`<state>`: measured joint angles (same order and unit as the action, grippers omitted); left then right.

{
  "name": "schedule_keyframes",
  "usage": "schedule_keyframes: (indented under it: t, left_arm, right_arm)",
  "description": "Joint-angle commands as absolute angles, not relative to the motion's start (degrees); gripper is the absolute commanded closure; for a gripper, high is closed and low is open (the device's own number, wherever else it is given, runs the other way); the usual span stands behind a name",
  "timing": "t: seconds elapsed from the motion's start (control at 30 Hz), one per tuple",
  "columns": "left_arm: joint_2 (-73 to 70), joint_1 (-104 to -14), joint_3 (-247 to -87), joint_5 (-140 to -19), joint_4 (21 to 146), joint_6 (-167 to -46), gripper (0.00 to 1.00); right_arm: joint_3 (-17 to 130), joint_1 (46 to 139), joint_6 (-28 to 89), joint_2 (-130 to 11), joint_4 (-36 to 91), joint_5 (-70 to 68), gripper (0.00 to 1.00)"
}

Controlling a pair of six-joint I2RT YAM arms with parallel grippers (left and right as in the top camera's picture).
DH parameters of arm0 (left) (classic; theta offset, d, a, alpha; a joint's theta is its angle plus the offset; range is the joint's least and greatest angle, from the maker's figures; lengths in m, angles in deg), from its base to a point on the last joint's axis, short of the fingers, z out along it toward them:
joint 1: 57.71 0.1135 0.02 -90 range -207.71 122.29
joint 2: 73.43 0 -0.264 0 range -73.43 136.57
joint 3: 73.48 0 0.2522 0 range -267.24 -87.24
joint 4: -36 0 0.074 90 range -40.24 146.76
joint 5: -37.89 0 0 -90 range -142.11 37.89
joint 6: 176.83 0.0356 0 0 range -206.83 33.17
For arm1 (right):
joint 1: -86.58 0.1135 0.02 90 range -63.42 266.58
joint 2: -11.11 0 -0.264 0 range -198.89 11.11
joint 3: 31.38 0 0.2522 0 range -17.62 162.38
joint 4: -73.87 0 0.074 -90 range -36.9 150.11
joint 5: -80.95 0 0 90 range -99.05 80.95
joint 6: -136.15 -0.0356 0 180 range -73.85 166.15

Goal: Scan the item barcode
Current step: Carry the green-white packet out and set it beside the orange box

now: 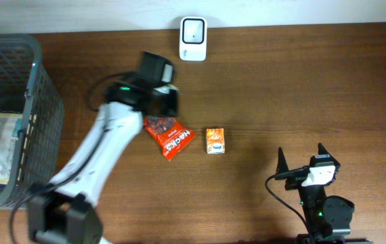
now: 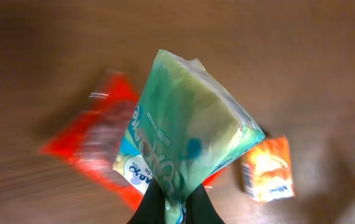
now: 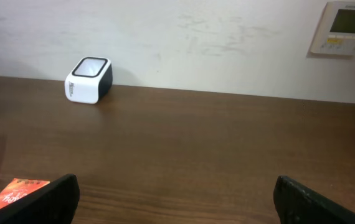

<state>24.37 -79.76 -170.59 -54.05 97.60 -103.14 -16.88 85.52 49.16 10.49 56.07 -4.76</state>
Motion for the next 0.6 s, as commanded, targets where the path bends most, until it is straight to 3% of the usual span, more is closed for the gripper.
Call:
schedule_keyframes:
  t: [0.0,0.23,0.27,0.3,0.4,0.57]
  left_arm:
    - [30.01,-87.01,-170.30,-55.80,96.85,-103.97,1.00]
    - [35.39,-93.96,-170.30,-50.88,96.88,-103.97,1.00]
    - [35.37,-94.09,-170.33,-49.41,96.75,-103.97,0.85]
    - [35.34,-94.09,-170.33,-49.19,96.40,-103.95,0.54]
    - [35.32,-94.07,-170.33,-49.26,94.76,-103.89,0.01]
    - [33.68,-91.43,-176.91,-44.93,95.94,-101.68,0.01]
  right_arm:
    - [-17.30,85.87,48.92,10.91,56.01,-5.06,0.01]
    - [-17.30,85.87,48.92,10.91,56.01,-5.04,0.02]
    - [-17.30,85.87,48.92,10.91,56.01,-5.04,0.01]
    - [-17.30,85.87,48.92,10.91,56.01,-5.04,0.01]
    - [-17.30,85.87,48.92,10.91,56.01,-5.06,0.02]
    - [-17.30,85.87,48.92,10.91,56.01,-5.04,0.01]
